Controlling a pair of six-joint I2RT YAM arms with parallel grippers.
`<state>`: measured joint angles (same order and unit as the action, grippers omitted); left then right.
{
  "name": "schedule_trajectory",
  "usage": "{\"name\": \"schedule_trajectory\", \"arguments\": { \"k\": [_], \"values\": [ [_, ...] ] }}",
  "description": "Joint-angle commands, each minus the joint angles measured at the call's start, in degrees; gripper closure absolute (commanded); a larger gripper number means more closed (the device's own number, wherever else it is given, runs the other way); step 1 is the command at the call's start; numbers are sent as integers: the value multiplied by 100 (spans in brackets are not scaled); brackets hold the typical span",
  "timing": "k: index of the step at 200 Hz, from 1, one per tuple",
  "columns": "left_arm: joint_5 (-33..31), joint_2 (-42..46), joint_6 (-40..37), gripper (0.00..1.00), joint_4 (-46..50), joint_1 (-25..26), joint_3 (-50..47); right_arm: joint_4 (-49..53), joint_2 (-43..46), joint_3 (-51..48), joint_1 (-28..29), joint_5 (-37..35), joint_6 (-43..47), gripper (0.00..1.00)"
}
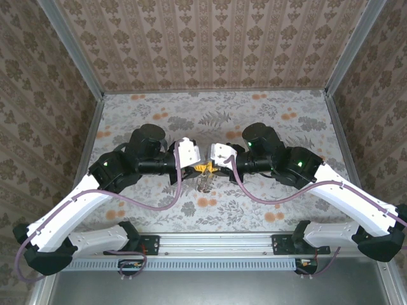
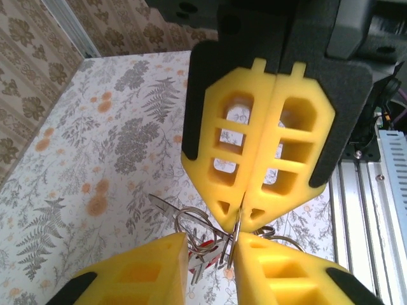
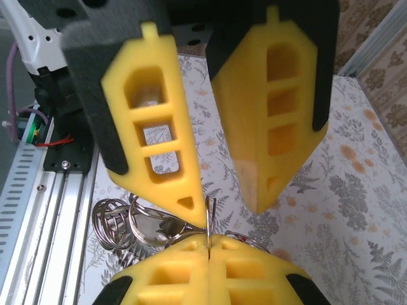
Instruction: Put the keys on the keyring
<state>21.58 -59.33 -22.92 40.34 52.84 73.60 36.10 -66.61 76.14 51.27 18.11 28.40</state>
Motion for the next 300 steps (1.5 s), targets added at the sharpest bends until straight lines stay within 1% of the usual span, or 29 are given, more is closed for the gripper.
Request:
{"name": "schedule_trajectory", "arguments": {
  "k": [1, 8, 20, 31, 49, 60, 84, 91, 97, 101, 118, 128, 146, 188, 211, 253, 300],
  "values": [
    [-19, -35, -132, 79, -64, 21, -81, -82, -8, 207, 40, 306, 65, 100],
    [-3, -48, -132, 81, -57, 24, -82, -102, -6, 197, 41, 316, 75, 100],
    [57, -74, -142, 88, -20, 20, -75, -142, 14, 177, 36, 334, 73, 100],
    [156, -79, -143, 100, -20, 24, -67, -173, 24, 164, 37, 351, 76, 100],
    [322, -3, -90, 100, -151, 24, -148, -199, 25, 137, 39, 342, 52, 100],
    [543, 39, -33, 100, -212, 11, -184, -257, 42, 88, 34, 342, 35, 100],
    [1168, 232, 297, 100, -731, -86, -401, -512, 224, -154, 28, 363, -108, 87],
    [1344, 337, 420, 100, -942, -150, -500, -773, 299, -256, 29, 396, -158, 84],
    [1474, 422, 533, 100, -1133, -212, -578, -885, 374, -331, 30, 431, -185, 83],
    [1740, 491, 632, 100, -1278, -270, -650, -954, 417, -374, 25, 455, -201, 83],
    [2370, 764, 1140, 100, -2122, -531, -1012, -1296, 624, -621, 32, 701, -272, 83],
    [2624, 893, 1376, 100, -2493, -635, -1159, -1488, 735, -736, 30, 852, -328, 83],
    [2856, 1039, 1678, 100, -2900, -727, -1308, -1669, 832, -842, 32, 990, -353, 83],
    [3136, 1174, 2141, 100, -3596, -779, -1531, -1746, 866, -872, 33, 1151, -371, 84],
    [3219, 1141, 2236, 100, -3755, -775, -1609, -1833, 926, -895, 32, 1224, -380, 84],
    [3118, 1096, 2204, 100, -3726, -763, -1688, -2145, 1192, -1095, 33, 1388, -426, 81],
    [3010, 945, 1965, 100, -3464, -611, -1632, -2265, 1188, -1108, 33, 1385, -511, 82]
  ]
}}
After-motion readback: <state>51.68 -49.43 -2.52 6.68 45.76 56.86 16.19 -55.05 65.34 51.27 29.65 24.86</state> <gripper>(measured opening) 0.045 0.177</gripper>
